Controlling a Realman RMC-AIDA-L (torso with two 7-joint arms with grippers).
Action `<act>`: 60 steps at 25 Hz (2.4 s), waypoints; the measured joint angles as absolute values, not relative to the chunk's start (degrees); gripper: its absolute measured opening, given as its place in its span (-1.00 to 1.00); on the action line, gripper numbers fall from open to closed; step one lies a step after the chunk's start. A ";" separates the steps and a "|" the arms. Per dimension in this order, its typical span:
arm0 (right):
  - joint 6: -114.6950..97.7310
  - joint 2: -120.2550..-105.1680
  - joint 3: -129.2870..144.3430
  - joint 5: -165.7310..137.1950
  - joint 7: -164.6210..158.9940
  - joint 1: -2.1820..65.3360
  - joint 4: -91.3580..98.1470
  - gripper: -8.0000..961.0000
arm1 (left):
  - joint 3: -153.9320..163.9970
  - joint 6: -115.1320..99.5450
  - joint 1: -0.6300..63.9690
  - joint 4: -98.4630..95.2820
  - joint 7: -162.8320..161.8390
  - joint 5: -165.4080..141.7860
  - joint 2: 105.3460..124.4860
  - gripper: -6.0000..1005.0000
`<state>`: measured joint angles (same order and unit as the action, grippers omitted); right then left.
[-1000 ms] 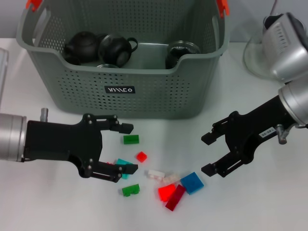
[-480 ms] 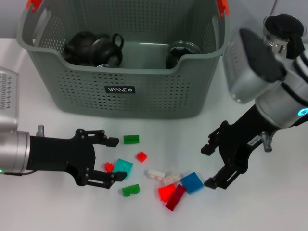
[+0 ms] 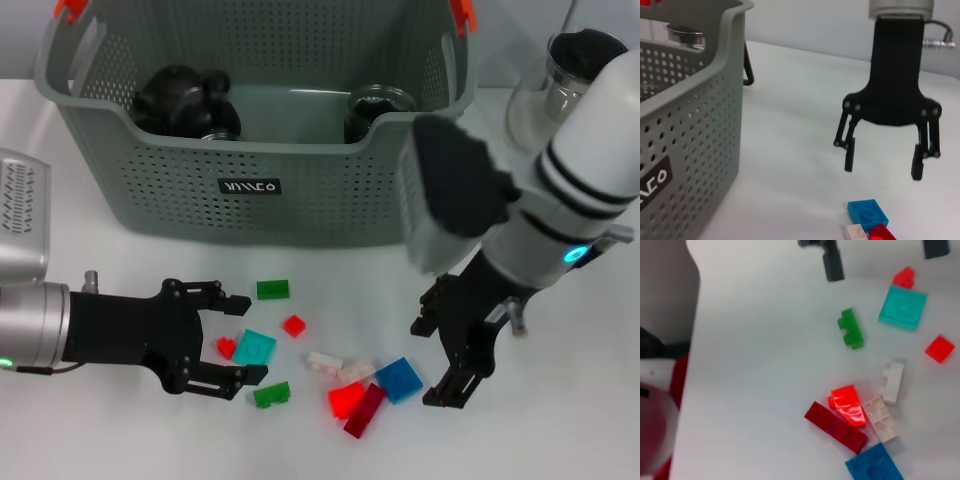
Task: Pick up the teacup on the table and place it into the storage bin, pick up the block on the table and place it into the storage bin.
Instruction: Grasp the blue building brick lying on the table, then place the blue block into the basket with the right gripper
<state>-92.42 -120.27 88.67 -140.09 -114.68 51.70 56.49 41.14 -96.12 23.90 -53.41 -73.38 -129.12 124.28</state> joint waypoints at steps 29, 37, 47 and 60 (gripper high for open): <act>-77.75 -121.20 112.43 -140.18 -118.67 53.01 55.90 0.81 | 39.11 -95.98 23.56 -51.67 -75.33 -128.51 124.24 0.69; -76.93 -121.20 114.43 -140.40 -122.24 53.08 55.98 0.72 | 38.26 -96.28 23.46 -51.67 -75.32 -128.49 124.28 0.69; -79.39 -120.91 114.01 -140.12 -122.75 52.66 57.13 -0.10 | 37.58 -96.75 23.47 -51.68 -75.32 -128.70 124.14 0.69; -97.93 -120.14 94.06 -140.57 -122.47 48.15 72.38 -0.05 | 36.41 -96.96 23.38 -51.79 -74.99 -129.11 124.02 0.69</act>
<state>-97.93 -120.14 94.06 -140.57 -122.48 48.15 72.38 36.41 -96.96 23.38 -51.79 -74.99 -129.11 124.02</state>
